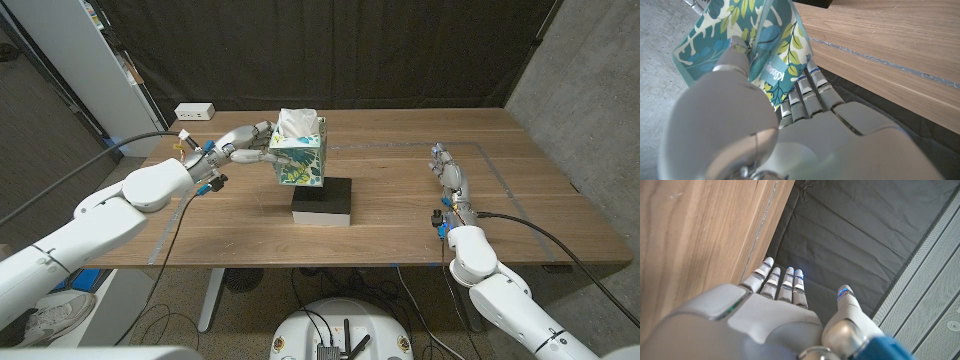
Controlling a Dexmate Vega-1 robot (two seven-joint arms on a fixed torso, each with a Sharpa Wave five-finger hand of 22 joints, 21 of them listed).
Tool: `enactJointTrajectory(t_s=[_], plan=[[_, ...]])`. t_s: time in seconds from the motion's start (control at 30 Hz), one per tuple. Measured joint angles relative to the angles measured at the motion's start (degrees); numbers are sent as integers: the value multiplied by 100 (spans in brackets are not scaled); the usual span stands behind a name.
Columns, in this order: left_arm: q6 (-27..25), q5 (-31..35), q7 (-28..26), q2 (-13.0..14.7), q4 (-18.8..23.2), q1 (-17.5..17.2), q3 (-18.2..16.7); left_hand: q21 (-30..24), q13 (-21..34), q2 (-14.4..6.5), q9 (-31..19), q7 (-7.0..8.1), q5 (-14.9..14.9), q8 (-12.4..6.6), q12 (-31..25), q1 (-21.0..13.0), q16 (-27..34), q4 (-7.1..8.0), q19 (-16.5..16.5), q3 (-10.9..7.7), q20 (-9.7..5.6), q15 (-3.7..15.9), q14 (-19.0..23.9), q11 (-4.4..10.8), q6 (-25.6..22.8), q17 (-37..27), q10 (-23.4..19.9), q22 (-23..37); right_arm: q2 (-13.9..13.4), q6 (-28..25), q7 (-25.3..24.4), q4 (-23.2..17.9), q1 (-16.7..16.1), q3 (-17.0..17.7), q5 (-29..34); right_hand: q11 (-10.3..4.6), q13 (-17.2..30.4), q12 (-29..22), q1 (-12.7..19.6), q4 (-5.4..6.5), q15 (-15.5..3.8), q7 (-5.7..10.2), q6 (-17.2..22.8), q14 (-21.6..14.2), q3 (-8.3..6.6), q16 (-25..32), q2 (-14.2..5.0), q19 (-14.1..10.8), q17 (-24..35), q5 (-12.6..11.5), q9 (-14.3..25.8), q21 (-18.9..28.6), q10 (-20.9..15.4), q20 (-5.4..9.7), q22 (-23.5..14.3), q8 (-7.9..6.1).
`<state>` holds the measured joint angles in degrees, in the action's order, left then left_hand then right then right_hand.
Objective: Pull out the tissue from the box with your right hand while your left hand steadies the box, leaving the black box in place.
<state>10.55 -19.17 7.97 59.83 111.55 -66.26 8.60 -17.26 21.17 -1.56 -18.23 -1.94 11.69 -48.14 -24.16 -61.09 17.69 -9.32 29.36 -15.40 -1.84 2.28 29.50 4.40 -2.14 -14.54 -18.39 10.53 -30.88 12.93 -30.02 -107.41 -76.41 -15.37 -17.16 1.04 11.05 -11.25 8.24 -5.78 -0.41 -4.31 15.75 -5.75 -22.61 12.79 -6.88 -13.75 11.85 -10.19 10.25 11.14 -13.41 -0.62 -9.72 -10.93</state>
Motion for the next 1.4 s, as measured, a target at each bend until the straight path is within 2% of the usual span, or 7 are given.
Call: enactJointTrajectory(t_s=[0.73,1.4], plan=[[-83,-10,-28,69,105,115,169,24,25,-38,1,0,22,-35,3,26,-11,0,10,30,-8,0,0,0,0,5,0,0,40,97,-114,-307,-463,145,155,20,0,0,0,-16,0,0,0,0,17,0,0,-21,0,0,0,0,21,21,0,0],[-111,-13,-63,99,148,127,204,44,25,-53,1,21,22,-44,-21,9,-42,6,9,38,-8,20,20,0,21,23,0,1,47,7,-13,-635,-619,203,104,19,0,0,0,9,-22,-32,-32,22,-9,0,0,-21,40,0,0,0,20,21,0,0]])
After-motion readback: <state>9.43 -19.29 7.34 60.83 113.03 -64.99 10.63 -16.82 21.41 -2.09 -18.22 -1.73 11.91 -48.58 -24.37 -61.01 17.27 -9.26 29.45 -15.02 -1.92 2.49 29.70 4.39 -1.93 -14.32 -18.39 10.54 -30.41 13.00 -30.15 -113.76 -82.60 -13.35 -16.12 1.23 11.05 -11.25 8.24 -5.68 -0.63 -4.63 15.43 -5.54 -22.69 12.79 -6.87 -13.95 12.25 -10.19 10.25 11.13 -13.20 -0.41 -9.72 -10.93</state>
